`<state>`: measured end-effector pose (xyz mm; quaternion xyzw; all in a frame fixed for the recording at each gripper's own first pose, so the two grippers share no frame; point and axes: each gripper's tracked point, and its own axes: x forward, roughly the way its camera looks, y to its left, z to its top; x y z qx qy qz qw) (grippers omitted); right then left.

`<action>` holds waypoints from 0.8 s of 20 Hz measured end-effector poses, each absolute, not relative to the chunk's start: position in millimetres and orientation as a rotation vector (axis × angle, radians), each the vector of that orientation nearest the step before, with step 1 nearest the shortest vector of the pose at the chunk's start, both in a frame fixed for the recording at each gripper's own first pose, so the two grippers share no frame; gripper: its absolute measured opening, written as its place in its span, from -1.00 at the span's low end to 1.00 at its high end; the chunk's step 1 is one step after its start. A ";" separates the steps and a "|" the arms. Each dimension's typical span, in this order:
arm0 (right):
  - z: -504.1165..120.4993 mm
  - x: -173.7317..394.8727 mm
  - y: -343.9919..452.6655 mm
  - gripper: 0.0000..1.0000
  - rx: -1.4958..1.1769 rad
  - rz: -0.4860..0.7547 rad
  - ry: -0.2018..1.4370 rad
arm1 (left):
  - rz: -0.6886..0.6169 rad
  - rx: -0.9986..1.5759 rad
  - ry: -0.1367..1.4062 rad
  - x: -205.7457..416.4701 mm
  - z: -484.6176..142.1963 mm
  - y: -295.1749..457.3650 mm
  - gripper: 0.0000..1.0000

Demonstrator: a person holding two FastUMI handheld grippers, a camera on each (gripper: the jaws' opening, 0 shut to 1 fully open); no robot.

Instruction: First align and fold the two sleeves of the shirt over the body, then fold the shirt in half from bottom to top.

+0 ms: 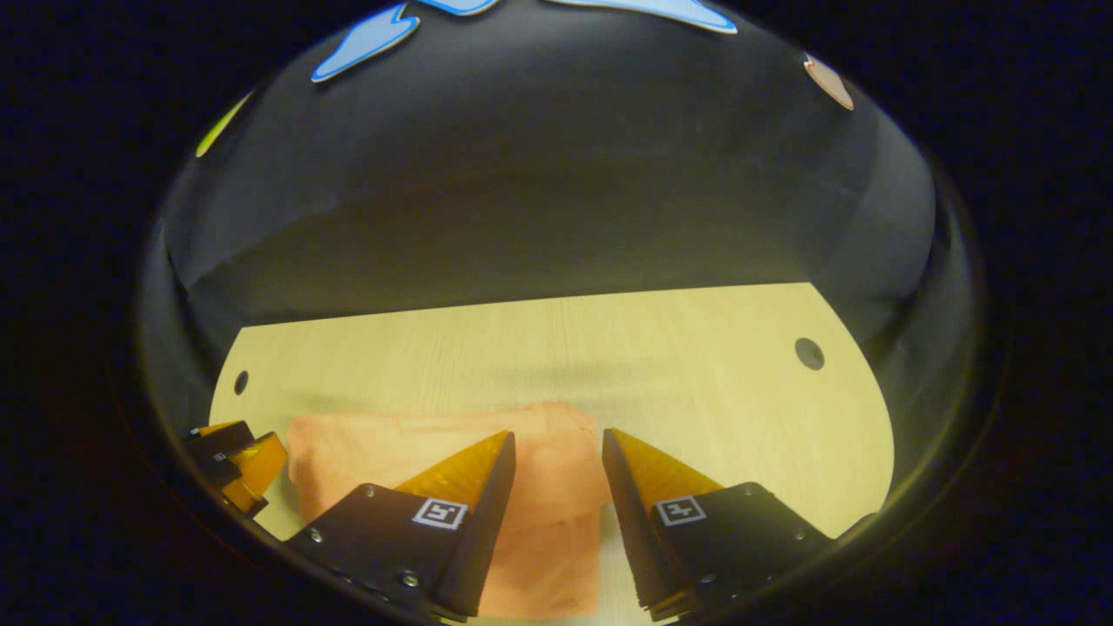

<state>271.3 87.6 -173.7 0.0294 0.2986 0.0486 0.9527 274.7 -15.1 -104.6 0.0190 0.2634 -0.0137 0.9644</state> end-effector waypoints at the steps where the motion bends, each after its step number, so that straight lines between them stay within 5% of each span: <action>1: -159.1 254.3 88.8 0.28 0.062 0.102 0.594 | -0.030 0.035 0.522 265.0 -92.3 -12.0 0.72; 16: -27.0 53.5 94.6 0.27 0.021 0.203 0.325 | -0.058 0.028 0.246 43.1 72.8 -25.5 0.72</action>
